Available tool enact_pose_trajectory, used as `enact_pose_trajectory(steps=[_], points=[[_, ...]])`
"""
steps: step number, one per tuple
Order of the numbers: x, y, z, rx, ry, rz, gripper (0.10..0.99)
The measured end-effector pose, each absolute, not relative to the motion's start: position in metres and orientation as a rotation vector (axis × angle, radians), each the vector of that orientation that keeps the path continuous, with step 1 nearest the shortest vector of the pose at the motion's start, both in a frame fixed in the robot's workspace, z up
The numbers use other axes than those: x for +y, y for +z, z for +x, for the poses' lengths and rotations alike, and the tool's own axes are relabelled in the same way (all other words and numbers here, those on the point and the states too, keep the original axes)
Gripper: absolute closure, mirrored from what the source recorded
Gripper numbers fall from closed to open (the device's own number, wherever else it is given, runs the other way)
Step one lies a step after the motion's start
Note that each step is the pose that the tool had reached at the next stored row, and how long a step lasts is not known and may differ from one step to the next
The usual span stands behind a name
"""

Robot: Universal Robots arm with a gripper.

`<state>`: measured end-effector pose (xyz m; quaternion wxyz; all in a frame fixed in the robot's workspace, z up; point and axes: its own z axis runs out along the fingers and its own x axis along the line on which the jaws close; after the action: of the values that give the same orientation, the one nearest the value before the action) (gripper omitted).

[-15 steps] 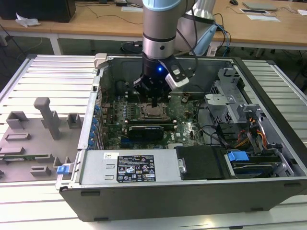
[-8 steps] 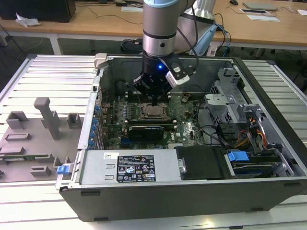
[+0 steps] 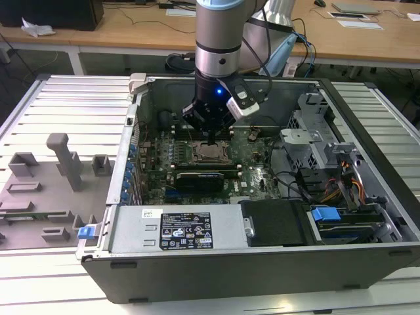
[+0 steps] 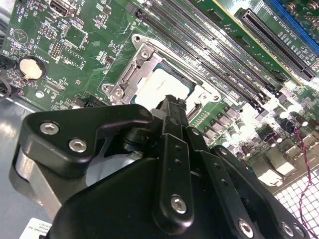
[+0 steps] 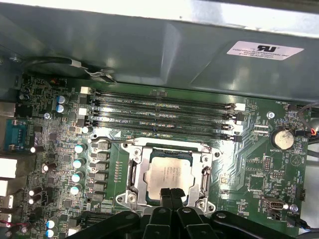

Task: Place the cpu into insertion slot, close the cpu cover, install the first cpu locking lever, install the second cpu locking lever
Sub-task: 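Install the first cpu locking lever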

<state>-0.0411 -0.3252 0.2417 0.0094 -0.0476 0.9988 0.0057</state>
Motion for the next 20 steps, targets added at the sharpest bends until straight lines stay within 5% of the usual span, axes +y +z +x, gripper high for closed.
enact_pose_trajectory(steps=[20], points=[[-0.325, 0.255, -0.045, 3.119, 0.017, -0.149, 0.980]])
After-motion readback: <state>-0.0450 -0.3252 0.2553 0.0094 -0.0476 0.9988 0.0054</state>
